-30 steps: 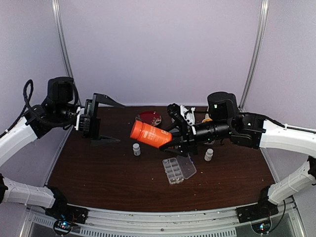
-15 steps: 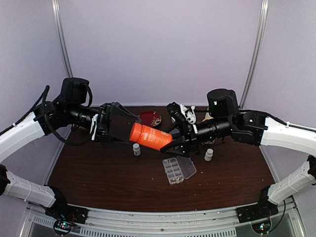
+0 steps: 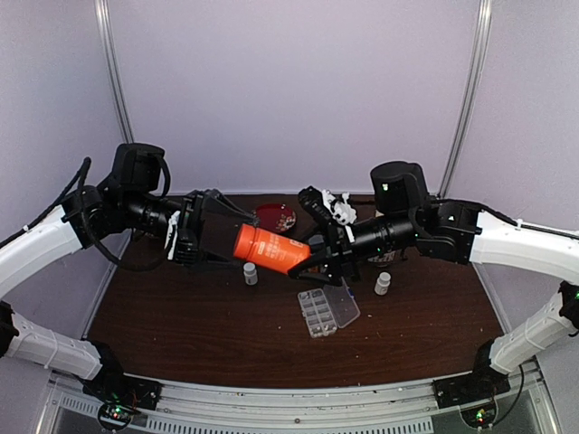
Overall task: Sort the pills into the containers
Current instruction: Unscrew the lid of the pill bottle from the pill bottle.
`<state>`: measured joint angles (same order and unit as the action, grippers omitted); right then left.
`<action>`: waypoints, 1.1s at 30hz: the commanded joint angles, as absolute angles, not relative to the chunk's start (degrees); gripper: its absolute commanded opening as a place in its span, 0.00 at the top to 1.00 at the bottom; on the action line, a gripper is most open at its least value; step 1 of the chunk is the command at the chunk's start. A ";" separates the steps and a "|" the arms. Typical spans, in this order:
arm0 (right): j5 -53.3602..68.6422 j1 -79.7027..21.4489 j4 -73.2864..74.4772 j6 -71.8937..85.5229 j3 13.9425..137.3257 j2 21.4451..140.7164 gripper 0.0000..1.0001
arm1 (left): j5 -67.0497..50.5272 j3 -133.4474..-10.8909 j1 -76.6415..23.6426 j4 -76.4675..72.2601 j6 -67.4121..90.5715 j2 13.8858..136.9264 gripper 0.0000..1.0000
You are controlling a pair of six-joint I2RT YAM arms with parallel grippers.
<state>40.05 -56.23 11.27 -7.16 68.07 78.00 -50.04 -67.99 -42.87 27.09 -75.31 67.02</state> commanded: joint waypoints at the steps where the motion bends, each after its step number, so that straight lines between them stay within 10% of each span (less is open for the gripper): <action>1: 40.69 -55.99 9.92 -6.34 70.13 78.26 0.91 | -50.82 -68.84 -43.21 26.39 -75.58 67.25 0.24; 20: 36.21 -55.93 15.22 -10.69 72.40 79.07 0.97 | -52.97 -69.87 -43.56 25.91 -69.02 68.63 0.73; 33: 12.32 -57.55 6.23 -22.28 65.82 71.51 1.00 | -41.40 -71.17 -44.36 7.43 -6.21 68.11 0.95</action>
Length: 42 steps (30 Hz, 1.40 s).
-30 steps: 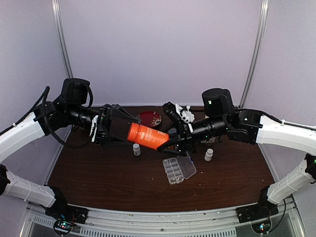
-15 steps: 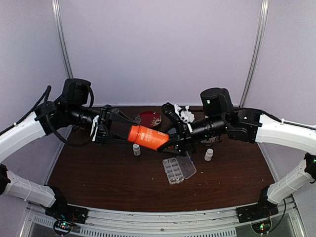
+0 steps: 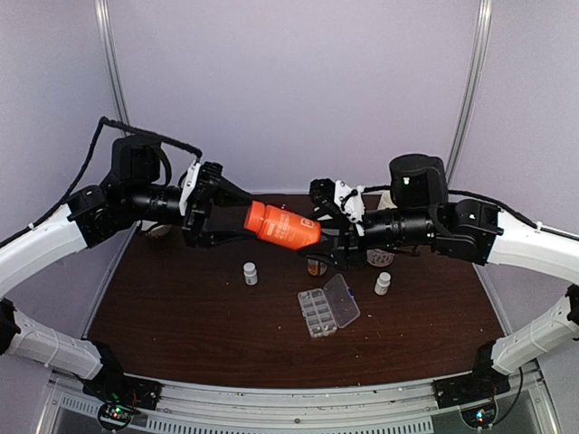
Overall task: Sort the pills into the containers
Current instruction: Unscrew the lid of the pill bottle from the pill bottle, then place the lid of the pill bottle at the center of the board.
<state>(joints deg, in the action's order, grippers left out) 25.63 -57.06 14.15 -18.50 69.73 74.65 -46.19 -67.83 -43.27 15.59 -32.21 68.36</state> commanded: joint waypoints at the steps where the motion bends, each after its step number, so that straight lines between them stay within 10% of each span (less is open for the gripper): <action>1: 10.39 -57.97 3.63 -23.14 64.12 70.54 1.00 | -40.66 -72.57 -44.41 9.04 -2.61 68.58 0.95; 15: -6.30 -62.41 -15.12 -32.77 53.35 68.05 1.00 | -41.72 -89.93 -43.96 29.63 29.98 78.28 1.00; 25: -5.37 -62.40 -16.03 -19.83 44.73 62.65 1.00 | -9.60 -79.44 -41.67 37.43 17.31 71.97 1.00; 42: 2.05 -62.49 -10.36 10.23 22.21 52.10 1.00 | 7.93 -55.94 -40.96 25.20 21.83 68.33 1.00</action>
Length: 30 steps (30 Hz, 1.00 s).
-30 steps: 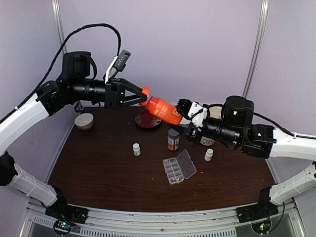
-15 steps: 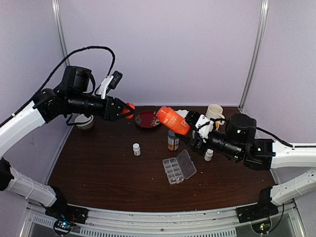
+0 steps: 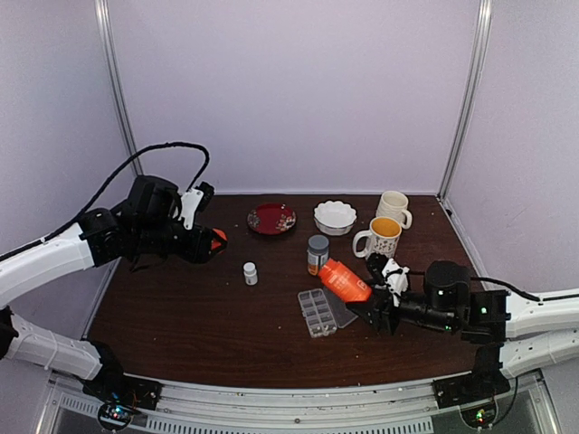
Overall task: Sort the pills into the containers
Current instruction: Place the lid of the pill bottle at the center of the board.
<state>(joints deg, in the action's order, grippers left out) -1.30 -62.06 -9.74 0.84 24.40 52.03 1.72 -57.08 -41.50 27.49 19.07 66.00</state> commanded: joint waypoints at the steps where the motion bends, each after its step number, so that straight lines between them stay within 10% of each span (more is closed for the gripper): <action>1: 2.56 -62.49 -10.69 11.78 21.63 52.42 1.00 | 8.73 -55.42 -40.96 25.69 22.68 69.44 1.00; 30: 3.38 -63.78 2.45 29.85 24.37 61.42 1.00 | -4.52 -48.75 -41.01 17.91 24.15 88.33 0.89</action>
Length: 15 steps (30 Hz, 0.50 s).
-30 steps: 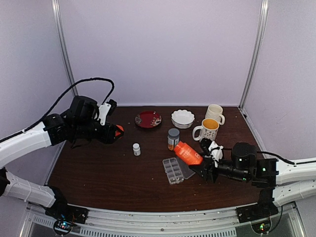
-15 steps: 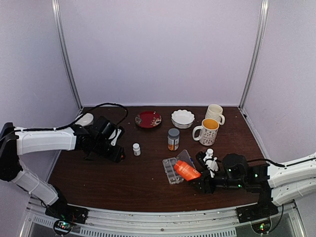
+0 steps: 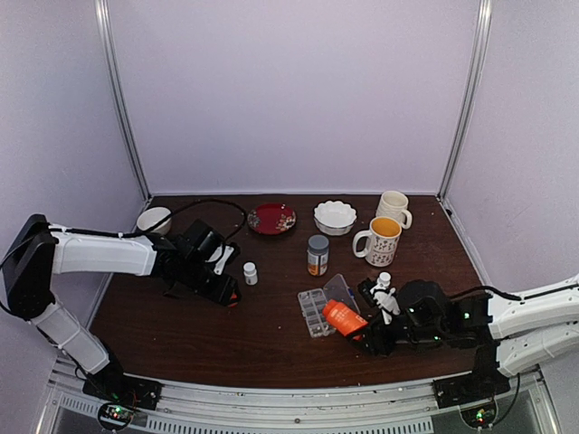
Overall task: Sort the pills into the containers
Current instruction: Place the lid of the pill bottle at the center of the board.
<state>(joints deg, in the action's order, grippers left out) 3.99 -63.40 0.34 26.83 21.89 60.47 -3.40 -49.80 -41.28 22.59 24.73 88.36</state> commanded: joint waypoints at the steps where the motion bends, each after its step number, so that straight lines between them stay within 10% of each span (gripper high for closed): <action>1: 3.36 -63.73 2.23 30.05 24.51 61.81 1.00 | -4.54 -48.41 -41.04 17.42 24.20 88.34 0.90; 15: 2.59 -63.72 8.96 32.26 30.25 66.77 1.00 | -0.93 -43.11 -41.02 12.87 24.74 83.67 1.00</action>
<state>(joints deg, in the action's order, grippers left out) 3.97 -63.40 5.45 30.74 27.35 65.95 -2.31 -43.27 -41.28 16.25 24.77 84.99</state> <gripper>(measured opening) 0.548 0.507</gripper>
